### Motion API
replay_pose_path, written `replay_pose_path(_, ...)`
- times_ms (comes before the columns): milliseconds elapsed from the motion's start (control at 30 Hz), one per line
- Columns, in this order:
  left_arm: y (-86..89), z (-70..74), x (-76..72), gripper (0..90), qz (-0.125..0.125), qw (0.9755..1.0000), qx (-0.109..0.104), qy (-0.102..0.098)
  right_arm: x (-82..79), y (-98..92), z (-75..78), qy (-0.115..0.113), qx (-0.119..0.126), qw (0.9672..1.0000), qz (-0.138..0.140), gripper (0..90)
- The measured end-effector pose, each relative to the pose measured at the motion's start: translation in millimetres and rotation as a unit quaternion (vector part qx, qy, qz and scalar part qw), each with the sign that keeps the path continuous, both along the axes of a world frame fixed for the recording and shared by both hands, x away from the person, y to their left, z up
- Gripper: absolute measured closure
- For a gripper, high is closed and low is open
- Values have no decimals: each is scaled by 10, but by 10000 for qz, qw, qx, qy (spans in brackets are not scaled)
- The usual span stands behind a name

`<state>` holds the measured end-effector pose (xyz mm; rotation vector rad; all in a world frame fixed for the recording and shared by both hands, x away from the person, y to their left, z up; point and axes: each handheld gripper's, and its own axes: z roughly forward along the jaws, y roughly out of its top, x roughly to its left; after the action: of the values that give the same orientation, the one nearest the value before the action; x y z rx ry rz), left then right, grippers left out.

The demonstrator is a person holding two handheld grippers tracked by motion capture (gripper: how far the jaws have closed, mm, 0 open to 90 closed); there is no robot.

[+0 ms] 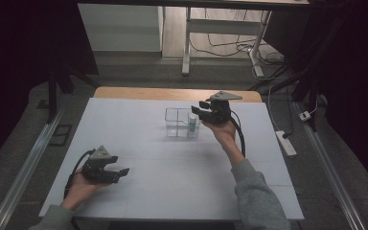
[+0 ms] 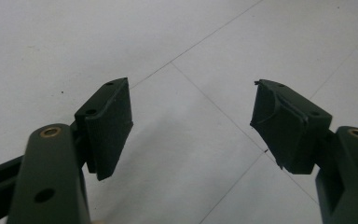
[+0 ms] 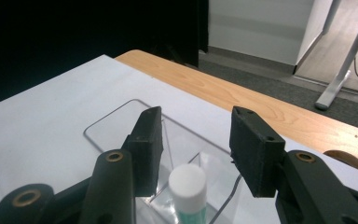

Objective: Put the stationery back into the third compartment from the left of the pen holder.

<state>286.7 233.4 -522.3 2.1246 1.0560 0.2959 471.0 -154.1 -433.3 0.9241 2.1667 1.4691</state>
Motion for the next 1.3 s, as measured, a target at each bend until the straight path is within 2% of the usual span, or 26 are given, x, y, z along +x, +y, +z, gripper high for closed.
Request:
replay_pose_path(167,1,-2,3,282,13,10000,-5,4,-88,-48,1,49,-113,9998,129,531)
replay_pose_path(400,-2,0,4,281,10,10000,-2,-3,-305,-123,-25,111,-324,9988,361,512)
replay_pose_path(667,-12,1,-2,281,-4,10000,8,-16,-541,-278,-57,188,-444,9975,519,503)
replay_pose_path(1100,-23,1,-10,280,-10,10000,39,-17,-796,-621,-271,431,-574,9964,453,484)
replay_pose_path(1300,-27,4,-14,280,-7,10000,31,-32,-988,-778,-350,404,-795,9949,462,460)
